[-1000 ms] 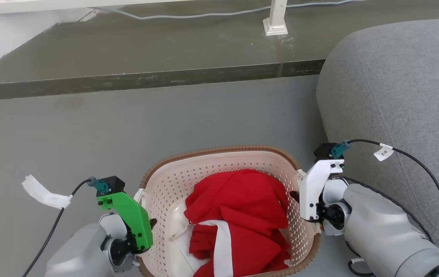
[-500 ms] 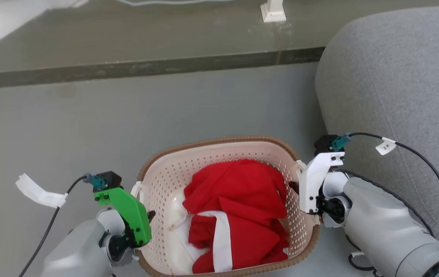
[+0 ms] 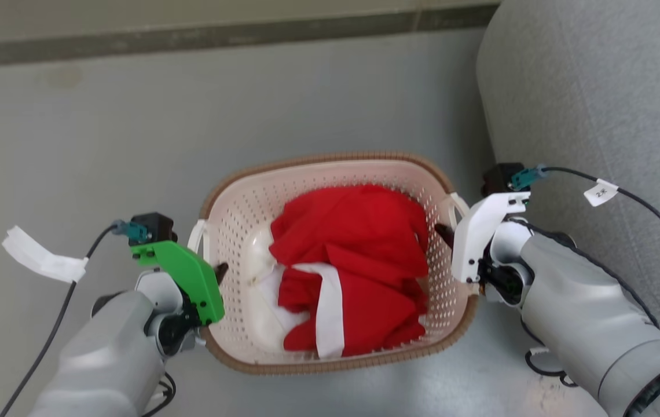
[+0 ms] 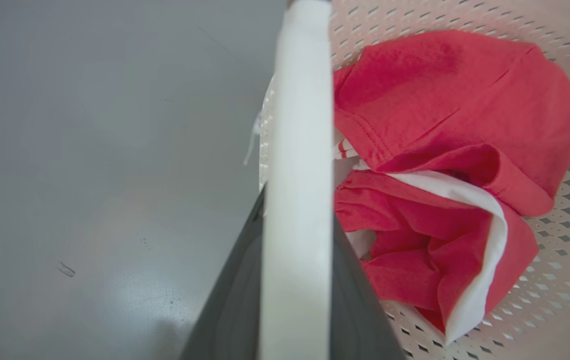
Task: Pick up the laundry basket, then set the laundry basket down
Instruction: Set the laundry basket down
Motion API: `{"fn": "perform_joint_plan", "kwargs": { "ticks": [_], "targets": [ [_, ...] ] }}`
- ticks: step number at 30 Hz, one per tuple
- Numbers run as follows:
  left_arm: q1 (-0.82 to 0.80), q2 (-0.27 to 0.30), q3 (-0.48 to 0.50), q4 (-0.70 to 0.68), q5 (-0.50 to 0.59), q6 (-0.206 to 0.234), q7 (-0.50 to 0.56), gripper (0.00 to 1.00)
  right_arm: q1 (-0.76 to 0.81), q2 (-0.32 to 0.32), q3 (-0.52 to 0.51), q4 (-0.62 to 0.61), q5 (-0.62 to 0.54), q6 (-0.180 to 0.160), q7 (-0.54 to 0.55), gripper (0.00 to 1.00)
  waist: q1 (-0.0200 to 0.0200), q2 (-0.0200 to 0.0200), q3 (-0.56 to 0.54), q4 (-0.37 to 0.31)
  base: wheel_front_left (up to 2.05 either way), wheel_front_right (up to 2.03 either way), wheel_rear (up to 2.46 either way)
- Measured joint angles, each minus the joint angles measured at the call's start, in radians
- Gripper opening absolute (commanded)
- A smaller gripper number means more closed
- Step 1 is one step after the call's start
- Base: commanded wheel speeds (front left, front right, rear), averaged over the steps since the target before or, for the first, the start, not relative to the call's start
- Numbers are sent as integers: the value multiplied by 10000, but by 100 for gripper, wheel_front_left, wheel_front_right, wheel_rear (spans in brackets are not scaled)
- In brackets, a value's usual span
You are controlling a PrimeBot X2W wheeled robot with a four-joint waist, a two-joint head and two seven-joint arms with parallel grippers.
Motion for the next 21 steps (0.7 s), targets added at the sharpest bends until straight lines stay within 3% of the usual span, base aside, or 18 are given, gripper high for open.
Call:
{"fn": "perform_joint_plan", "kwargs": {
  "ticks": [21],
  "targets": [
    [-970,-29,-90,-21,692,-12,-2111,0,-518,-94,-370,-196,92,44,-2201,0,0,0,2769,50,0,0,0]
  ]
}}
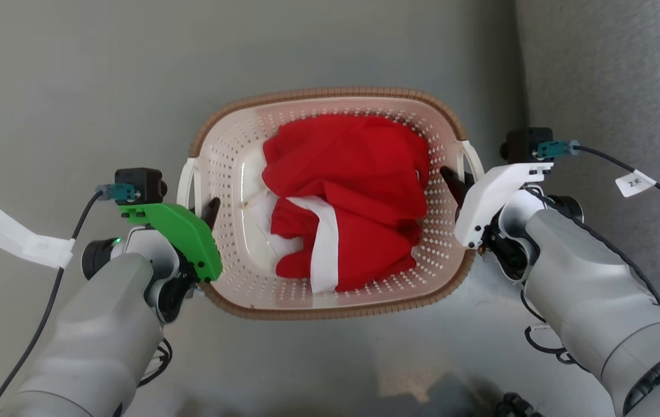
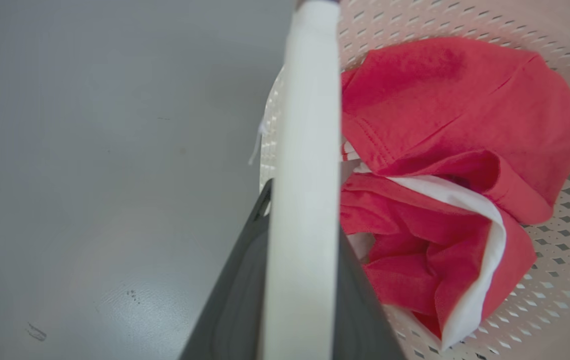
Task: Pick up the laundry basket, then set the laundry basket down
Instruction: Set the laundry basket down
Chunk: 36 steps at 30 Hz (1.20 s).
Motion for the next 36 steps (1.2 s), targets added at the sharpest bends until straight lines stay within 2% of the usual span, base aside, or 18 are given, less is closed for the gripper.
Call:
{"fn": "perform_joint_plan", "kwargs": {
  "ticks": [18,36],
  "targets": [
    [-559,-79,-221,307,263,-15,-1141,0,-174,12,52,-96,2,54,-1430,0,0,0,1751,89,0,0,0],
    [-960,-318,-437,738,282,-48,-1674,0,-487,-98,222,-102,0,54,-1804,0,1,0,2866,252,0,0,0]
  ]
}}
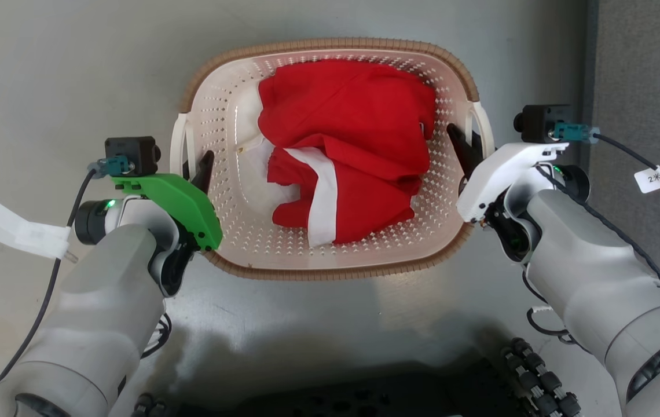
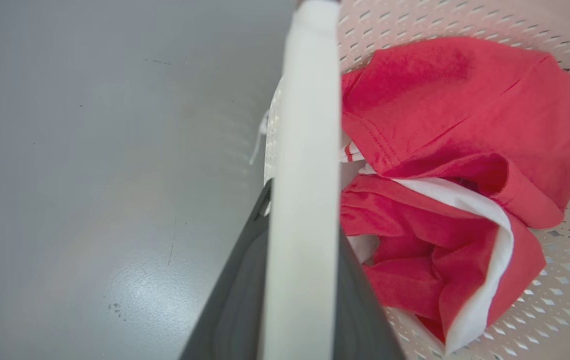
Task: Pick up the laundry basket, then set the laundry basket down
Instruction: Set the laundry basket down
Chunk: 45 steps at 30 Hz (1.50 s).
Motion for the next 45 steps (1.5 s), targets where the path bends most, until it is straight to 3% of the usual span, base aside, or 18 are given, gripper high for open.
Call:
{"fn": "perform_joint_plan", "kwargs": {
  "ticks": [7,8,9,10,11,30,45],
  "targets": [
    [-100,-75,-79,174,0,-2,-128,0,-76,-2,50,59,0,0,-86,0,0,0,82,50,0,0,0],
    [-101,-86,-88,190,0,-2,-130,4,-79,0,50,86,0,2,-86,6,0,0,83,51,0,0,0],
    [-102,-94,-100,201,0,-2,-146,30,-82,4,46,119,4,4,-86,37,0,0,82,51,0,0,0],
    [-103,-98,-117,215,0,-2,-155,84,-84,6,48,146,15,12,-86,100,0,0,79,51,0,0,0],
    [-104,-86,-127,242,0,-46,-153,100,-87,-6,46,165,15,69,-90,100,0,1,72,50,0,0,0],
    [-90,-59,-466,504,-111,-58,-140,100,-100,36,121,412,169,107,-173,100,0,0,-374,19,0,0,0],
    [309,176,-780,435,-109,-58,-261,100,-46,17,40,242,236,107,-186,100,0,0,-1780,-124,0,0,0]
  ]
}}
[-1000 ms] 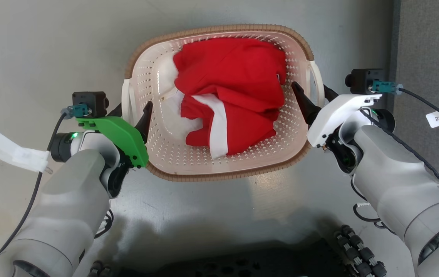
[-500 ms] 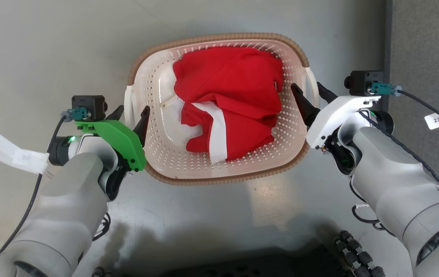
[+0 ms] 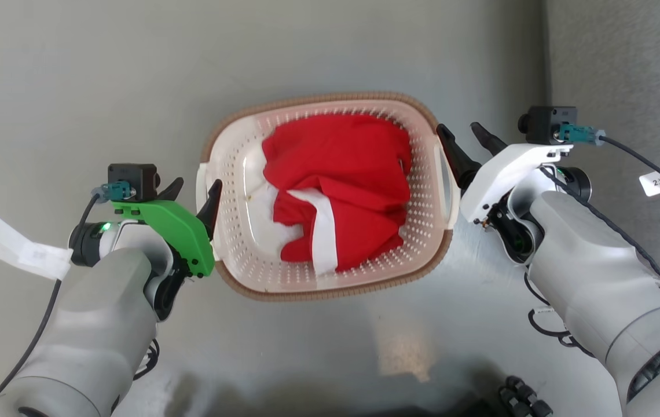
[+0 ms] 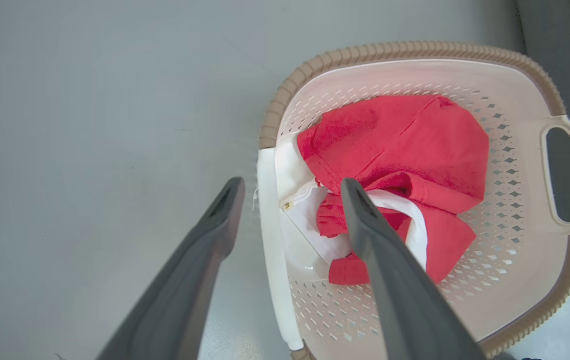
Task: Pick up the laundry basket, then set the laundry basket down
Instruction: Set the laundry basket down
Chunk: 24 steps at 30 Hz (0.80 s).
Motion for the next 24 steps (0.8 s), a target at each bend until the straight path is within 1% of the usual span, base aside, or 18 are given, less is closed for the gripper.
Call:
{"fn": "perform_joint_plan", "kwargs": {
  "ticks": [8,9,13,17,24],
  "targets": [
    [292,96,17,-355,0,0,-171,100,360,-104,-278,-623,-155,0,-2,100,-1,0,-1058,-47,0,0,0],
    [429,144,36,-474,0,-2,-173,100,452,-123,-349,-780,-236,0,-2,100,-1,0,-1336,-55,0,0,0],
    [650,253,105,-635,0,-2,-174,100,771,-159,-514,-1053,-408,0,-2,100,-1,0,-1898,-70,0,0,0],
    [762,489,535,-1011,128,0,-174,100,1121,-278,-690,-1279,-675,0,-2,100,-1,0,-2462,-90,0,0,0],
    [1115,614,1254,-1551,527,0,-174,100,1667,-564,-1110,-1701,-1026,0,-2,100,-1,0,-3316,-114,0,0,0]
  ]
}}
